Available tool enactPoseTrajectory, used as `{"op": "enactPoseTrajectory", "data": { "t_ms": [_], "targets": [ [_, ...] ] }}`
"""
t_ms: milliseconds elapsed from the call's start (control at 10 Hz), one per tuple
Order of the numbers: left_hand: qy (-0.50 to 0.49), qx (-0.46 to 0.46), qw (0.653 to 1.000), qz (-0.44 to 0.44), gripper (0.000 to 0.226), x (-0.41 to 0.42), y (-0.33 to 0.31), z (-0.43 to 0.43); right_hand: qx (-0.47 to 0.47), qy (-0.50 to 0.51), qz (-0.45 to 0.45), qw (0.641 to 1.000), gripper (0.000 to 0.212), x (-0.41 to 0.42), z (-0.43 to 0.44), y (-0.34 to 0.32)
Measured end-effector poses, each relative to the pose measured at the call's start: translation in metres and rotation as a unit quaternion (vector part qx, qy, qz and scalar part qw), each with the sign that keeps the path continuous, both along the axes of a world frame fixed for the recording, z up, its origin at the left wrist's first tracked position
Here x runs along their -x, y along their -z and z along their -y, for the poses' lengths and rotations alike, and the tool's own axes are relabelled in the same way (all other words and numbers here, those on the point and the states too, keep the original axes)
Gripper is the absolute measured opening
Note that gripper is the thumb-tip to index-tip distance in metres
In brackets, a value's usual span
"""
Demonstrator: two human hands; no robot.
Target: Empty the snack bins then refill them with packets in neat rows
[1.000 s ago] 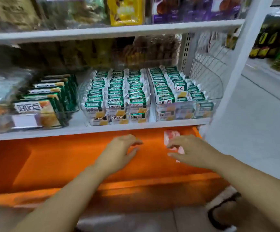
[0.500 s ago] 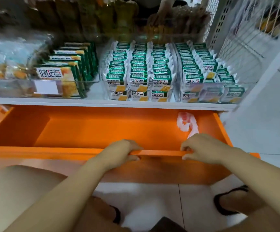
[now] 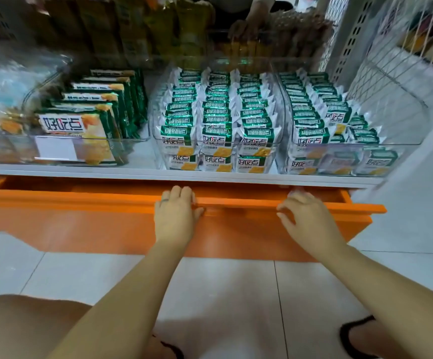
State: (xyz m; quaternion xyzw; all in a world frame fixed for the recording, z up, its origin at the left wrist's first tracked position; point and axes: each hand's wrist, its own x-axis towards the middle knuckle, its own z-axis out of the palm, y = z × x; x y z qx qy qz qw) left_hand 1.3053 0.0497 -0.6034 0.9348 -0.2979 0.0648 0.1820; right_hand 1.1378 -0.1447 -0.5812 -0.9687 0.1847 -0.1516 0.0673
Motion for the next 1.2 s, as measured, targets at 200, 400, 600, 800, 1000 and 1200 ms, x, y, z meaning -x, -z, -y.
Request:
{"op": "enactPoseTrajectory", "data": {
  "t_ms": [200,400,600,800,1000,1200],
  "targets": [
    [-0.067,0.027,0.985,-0.154,0.030,-0.006,0.017,-0.004,-0.177,0.065,-0.166,0.968,0.055,-0.023,-0.006,0.019],
    [-0.052,0.054,0.971,-0.225,0.042,-0.021,0.017,0.005,-0.244,0.071,-0.185,0.949,0.068,-0.046,-0.010,0.019],
    [-0.032,0.017,0.969,-0.245,0.055,-0.040,0.022,0.011,-0.239,0.066,-0.214,0.945,0.072,-0.061,0.005,0.017],
    [-0.029,-0.024,0.967,-0.253,0.059,-0.045,0.024,0.012,-0.244,0.058,-0.253,0.934,0.078,-0.065,0.007,0.015],
    [0.026,-0.028,0.966,-0.254,0.041,-0.025,-0.021,0.021,-0.295,-0.005,-0.305,0.905,0.070,-0.047,0.004,-0.040],
    [0.065,0.150,0.984,-0.070,0.023,-0.007,-0.097,0.040,-0.329,-0.115,-0.063,0.935,0.049,0.002,-0.017,-0.182]
  ]
}}
